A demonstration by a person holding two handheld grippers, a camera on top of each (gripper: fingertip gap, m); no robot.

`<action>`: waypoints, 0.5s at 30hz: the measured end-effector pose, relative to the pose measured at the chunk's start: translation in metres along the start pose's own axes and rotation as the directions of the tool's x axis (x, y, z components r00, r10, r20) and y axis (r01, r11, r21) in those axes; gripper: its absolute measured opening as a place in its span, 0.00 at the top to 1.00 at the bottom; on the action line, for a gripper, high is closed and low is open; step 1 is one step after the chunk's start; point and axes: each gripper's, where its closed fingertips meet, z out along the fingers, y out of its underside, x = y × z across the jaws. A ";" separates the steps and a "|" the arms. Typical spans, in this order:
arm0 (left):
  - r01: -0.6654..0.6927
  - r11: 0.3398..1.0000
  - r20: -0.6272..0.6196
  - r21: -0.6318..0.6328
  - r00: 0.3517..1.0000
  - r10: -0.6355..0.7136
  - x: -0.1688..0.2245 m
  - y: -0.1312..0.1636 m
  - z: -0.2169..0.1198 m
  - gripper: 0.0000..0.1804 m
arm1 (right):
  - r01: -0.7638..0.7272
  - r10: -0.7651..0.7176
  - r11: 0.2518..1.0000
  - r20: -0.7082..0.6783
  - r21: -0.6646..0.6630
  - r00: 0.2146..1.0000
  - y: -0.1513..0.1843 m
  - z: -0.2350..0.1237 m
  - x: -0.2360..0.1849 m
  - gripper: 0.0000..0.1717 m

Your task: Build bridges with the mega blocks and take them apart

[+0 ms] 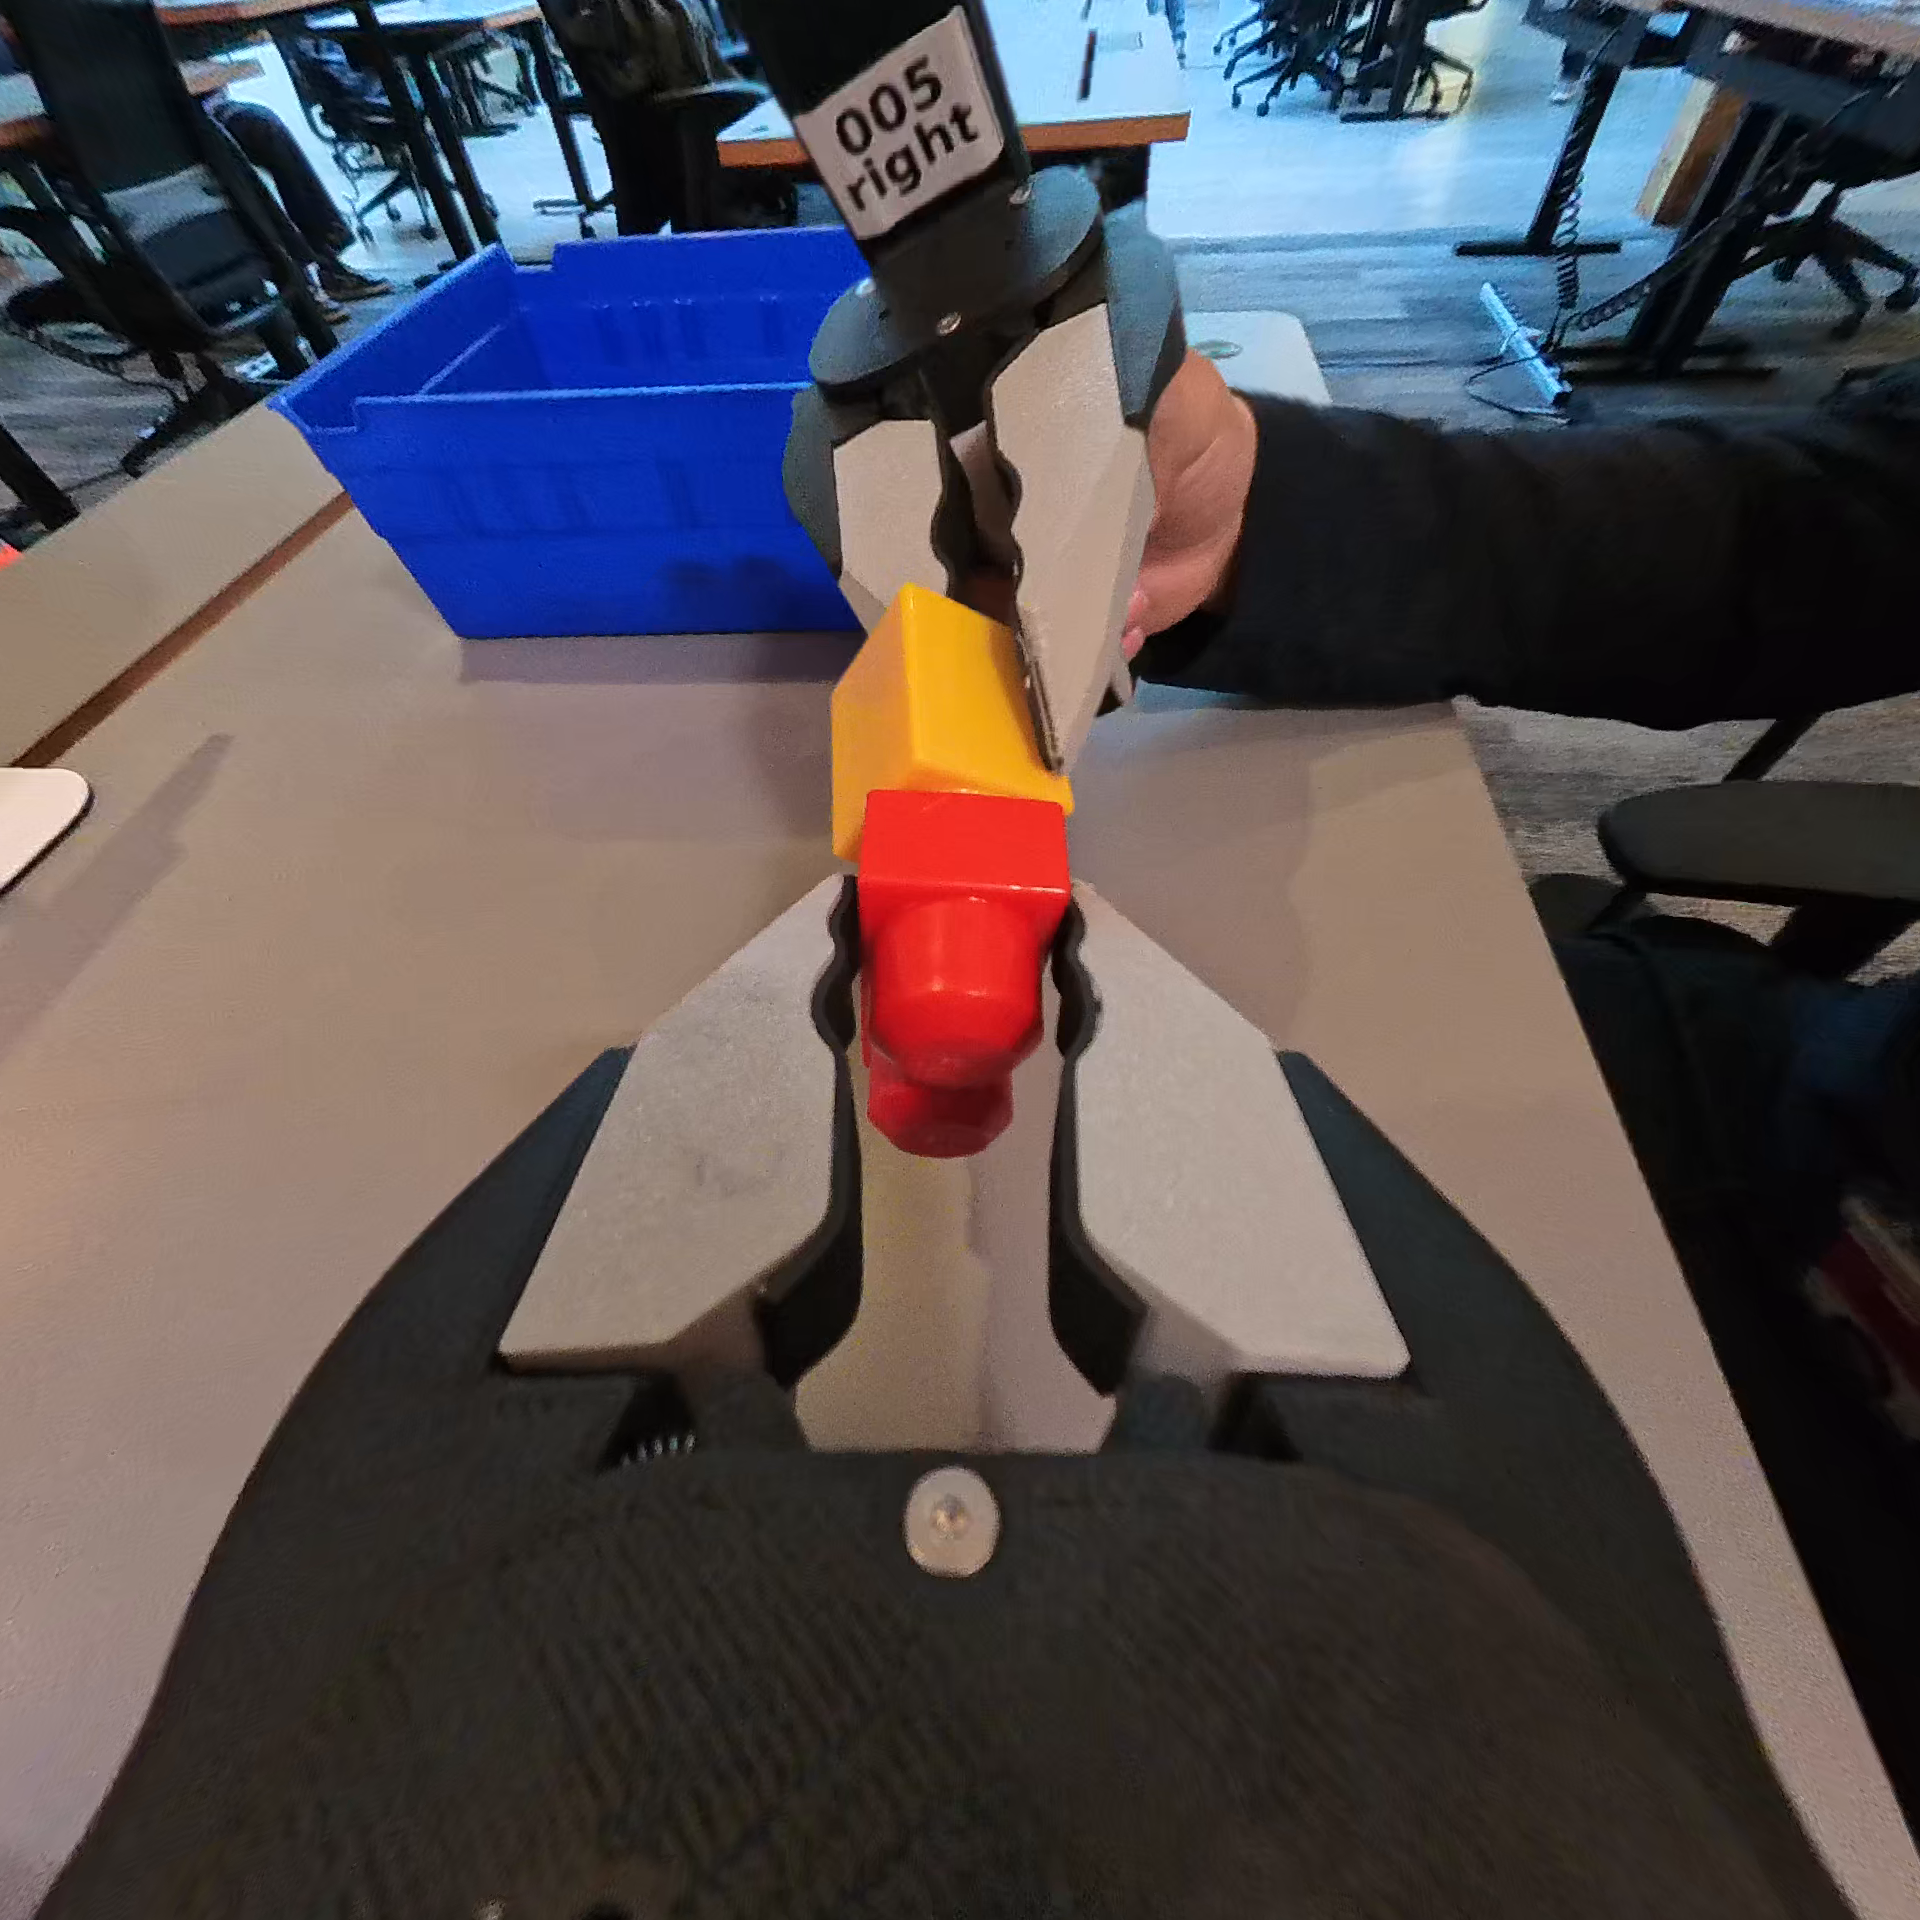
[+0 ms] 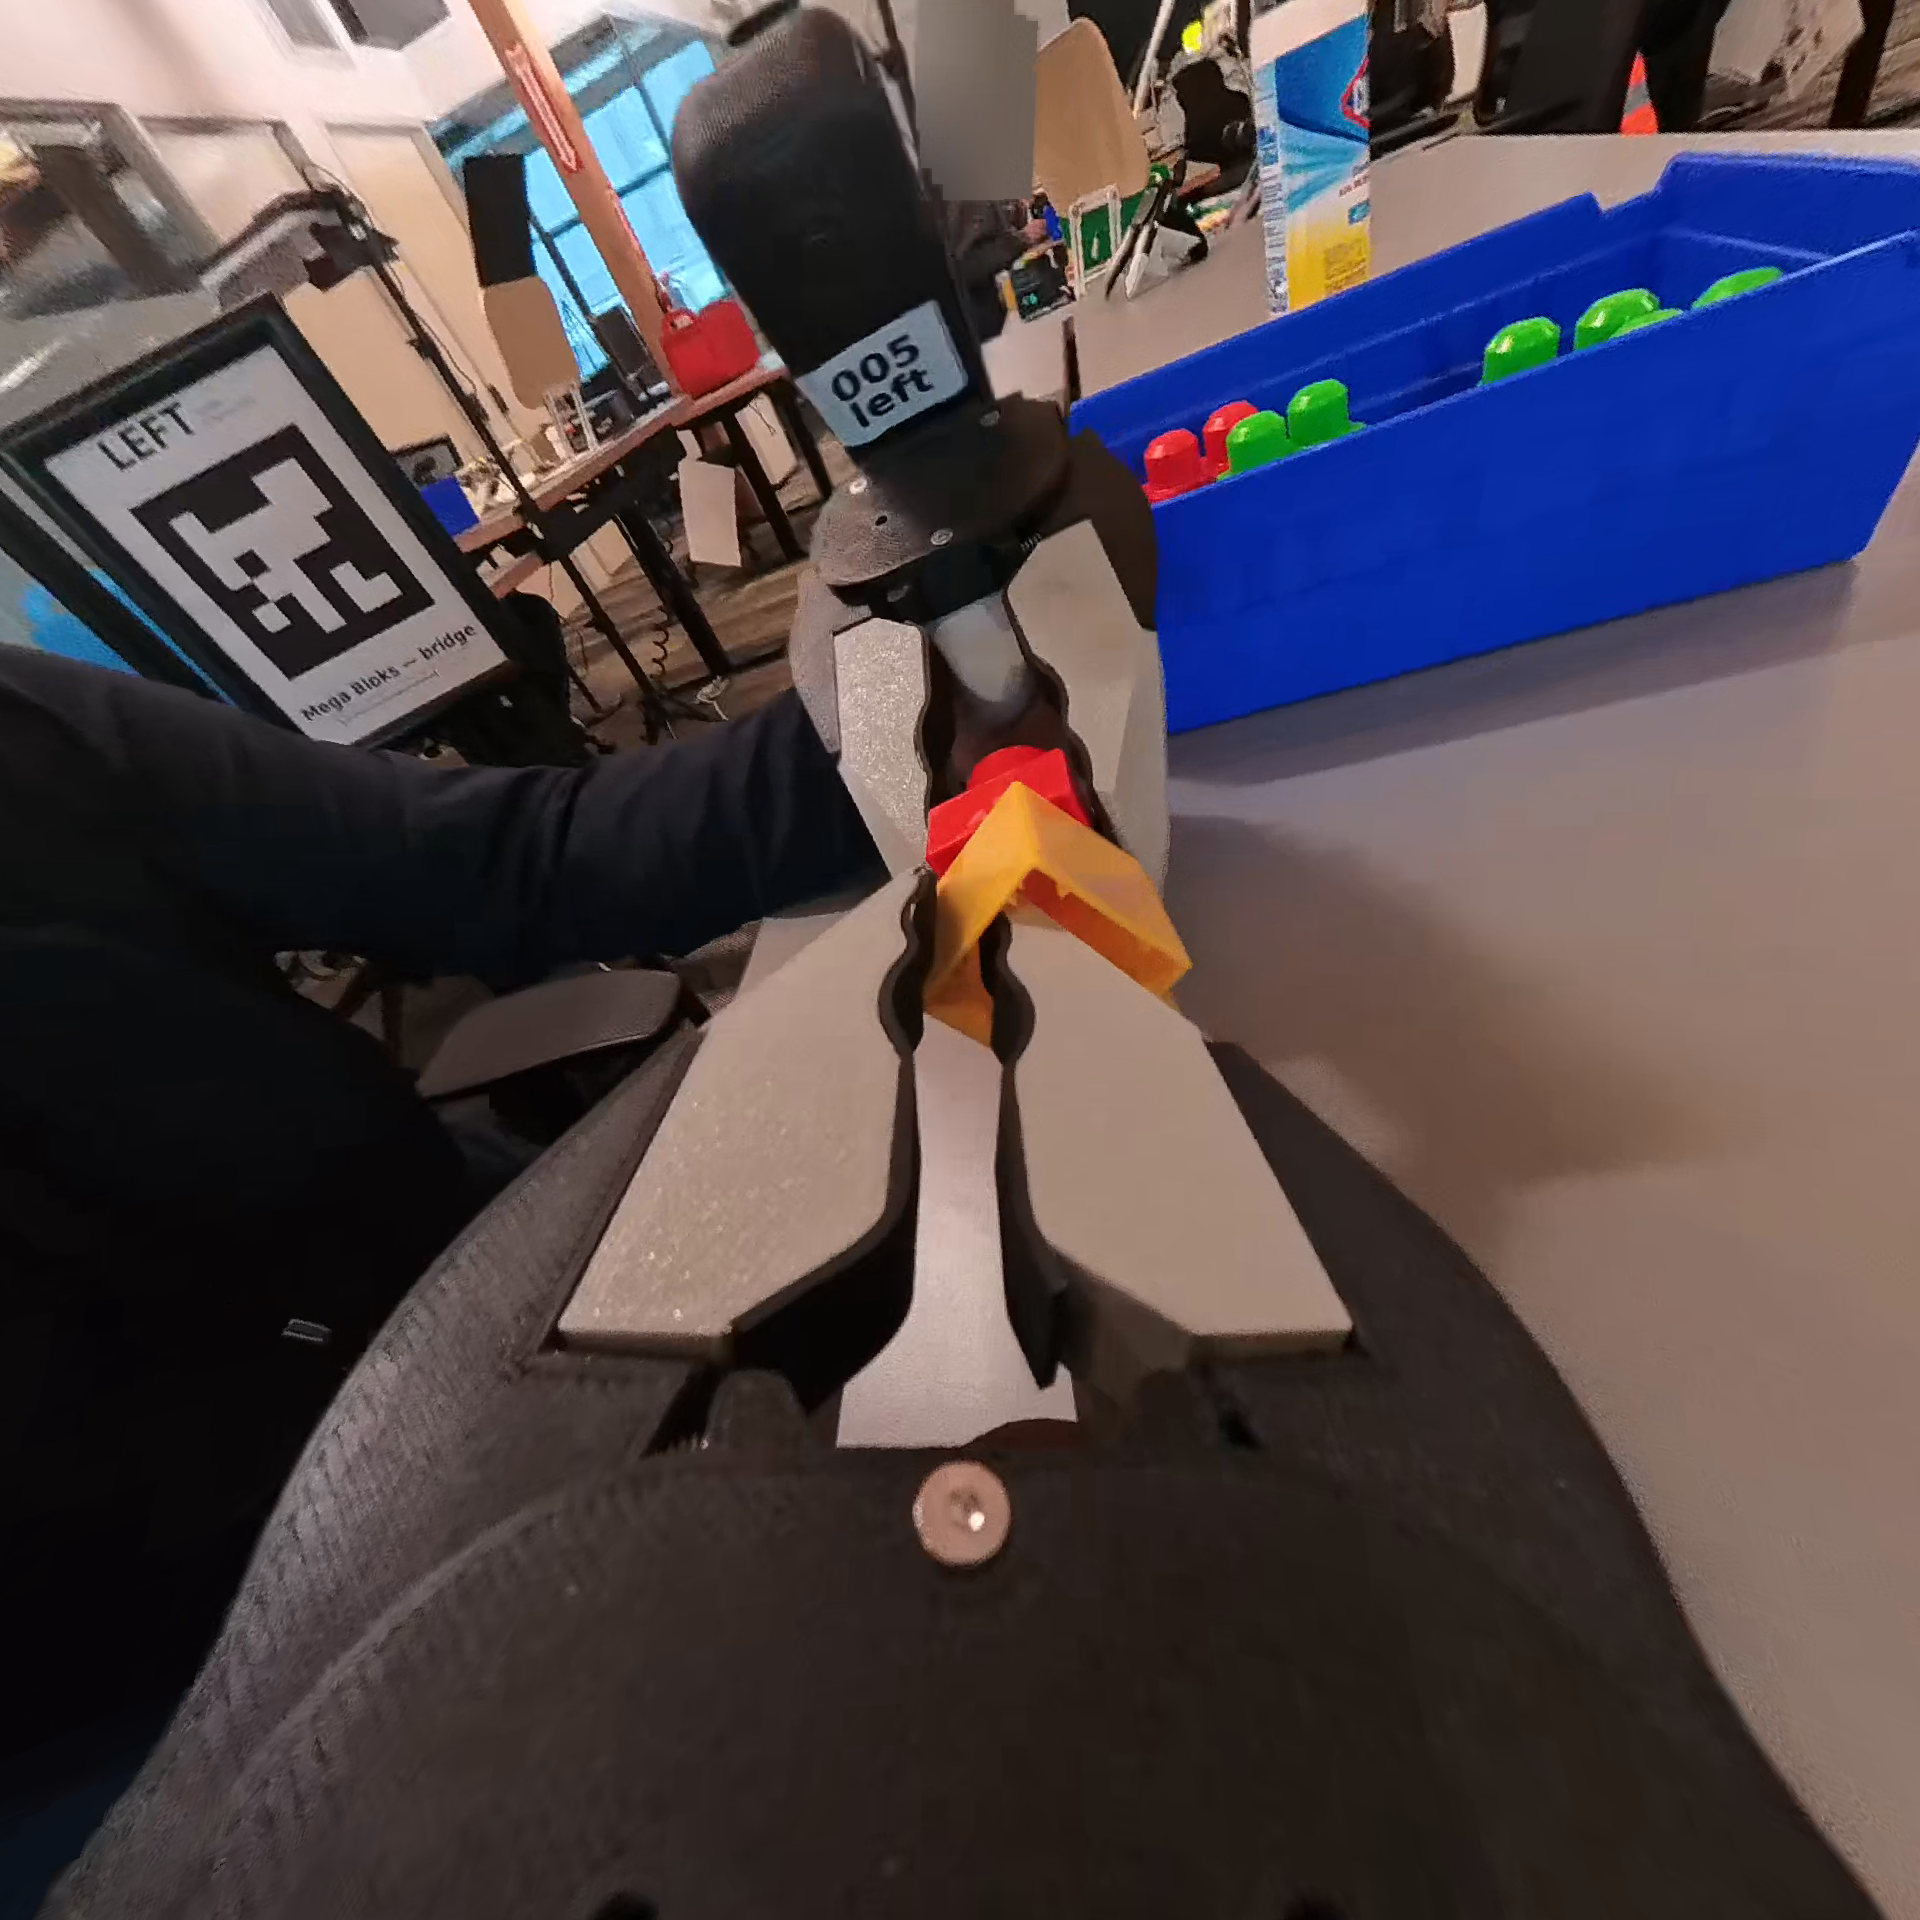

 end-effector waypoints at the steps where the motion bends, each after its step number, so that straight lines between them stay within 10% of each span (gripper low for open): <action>1: 0.006 1.000 -0.011 0.011 1.000 -0.006 0.002 -0.002 -0.001 0.81 | 0.005 -0.005 1.000 0.013 0.008 1.000 -0.002 -0.001 -0.002 0.97; 15: 0.006 0.995 0.071 0.100 0.997 -0.013 -0.014 -0.017 -0.018 0.81 | -0.129 0.125 0.981 0.042 0.145 0.991 -0.020 -0.017 0.006 0.99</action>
